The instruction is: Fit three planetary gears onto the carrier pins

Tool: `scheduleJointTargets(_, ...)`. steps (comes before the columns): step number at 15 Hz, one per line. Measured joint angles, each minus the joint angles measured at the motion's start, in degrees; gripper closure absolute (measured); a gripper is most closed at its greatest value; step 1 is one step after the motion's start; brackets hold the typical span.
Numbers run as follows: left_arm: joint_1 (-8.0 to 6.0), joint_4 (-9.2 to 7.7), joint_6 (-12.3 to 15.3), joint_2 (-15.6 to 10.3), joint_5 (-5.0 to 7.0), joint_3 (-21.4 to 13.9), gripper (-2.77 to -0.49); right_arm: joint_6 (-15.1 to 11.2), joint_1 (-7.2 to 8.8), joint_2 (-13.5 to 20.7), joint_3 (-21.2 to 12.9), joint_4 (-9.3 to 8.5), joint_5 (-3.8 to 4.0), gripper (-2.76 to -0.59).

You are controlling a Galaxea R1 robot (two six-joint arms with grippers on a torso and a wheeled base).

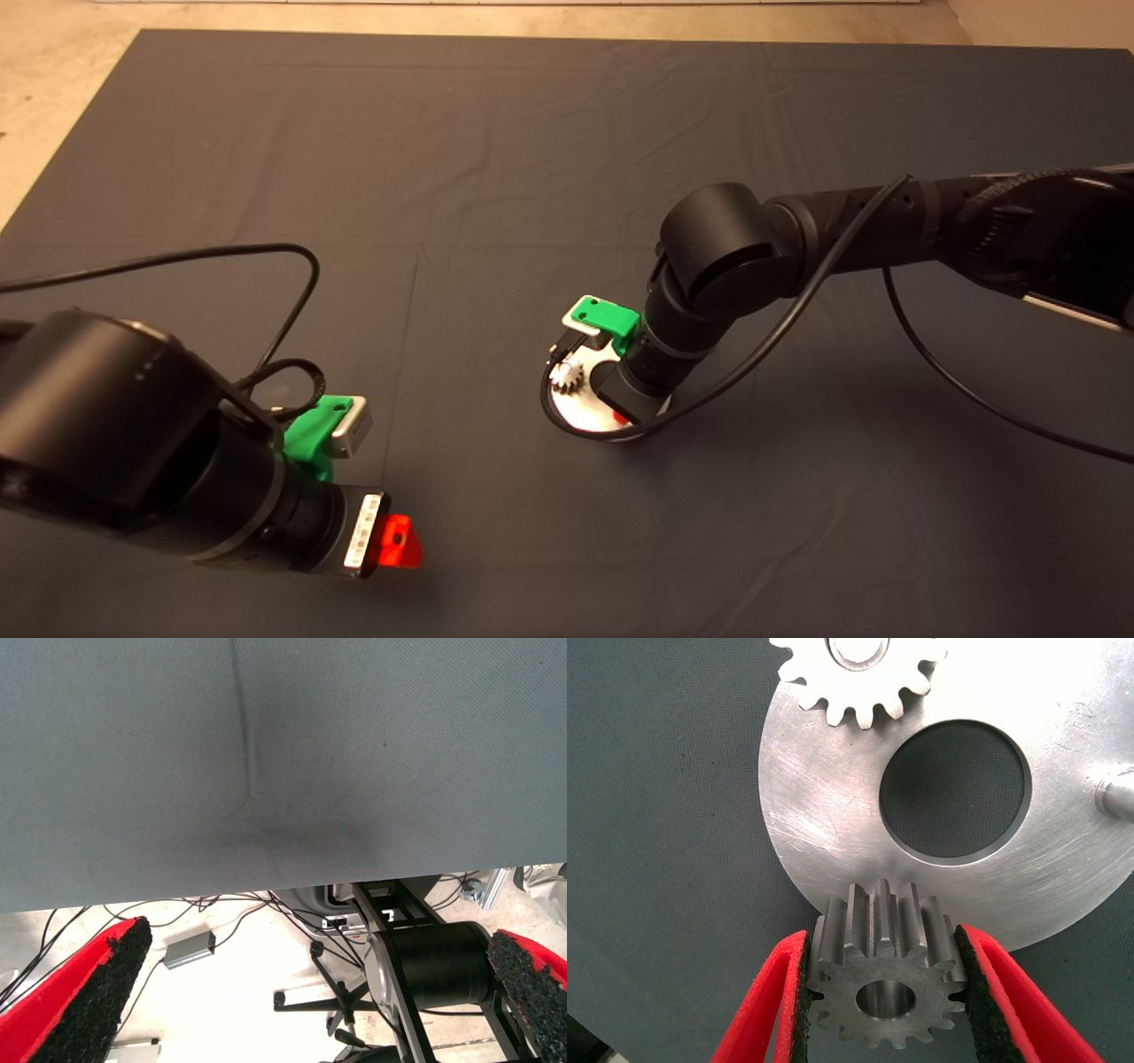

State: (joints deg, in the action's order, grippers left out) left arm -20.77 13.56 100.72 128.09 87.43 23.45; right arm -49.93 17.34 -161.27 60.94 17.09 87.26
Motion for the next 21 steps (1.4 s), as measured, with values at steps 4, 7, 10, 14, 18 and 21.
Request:
scheduleJointTargets(4,0.02,0.06,0.00,-0.01,0.00,0.00,-2.77,-0.01,0.02,0.00,0.00,-0.23,-0.02,-0.99)
scheduleJointTargets(7,0.60,0.27,-0.02,0.00,0.00,0.00,-2.77,0.01,0.11,0.00,0.00,-0.37,0.00,-0.99)
scheduleJointTargets(10,0.63,0.42,-0.02,0.00,0.00,0.00,-2.77,0.01,0.11,0.00,0.00,-0.52,0.00,-0.99)
scheduleJointTargets(14,0.63,0.61,-0.02,0.00,0.00,0.00,-2.77,0.01,0.18,0.00,0.00,-1.02,0.13,-1.00)
scheduleJointTargets(18,0.63,0.72,-0.02,0.00,0.00,0.02,-2.77,0.01,0.30,0.00,0.00,-1.63,0.44,-1.00)
scheduleJointTargets(21,0.63,0.80,-0.04,0.00,0.00,0.02,-2.77,0.01,0.46,-0.01,0.00,-2.28,0.44,-0.99)
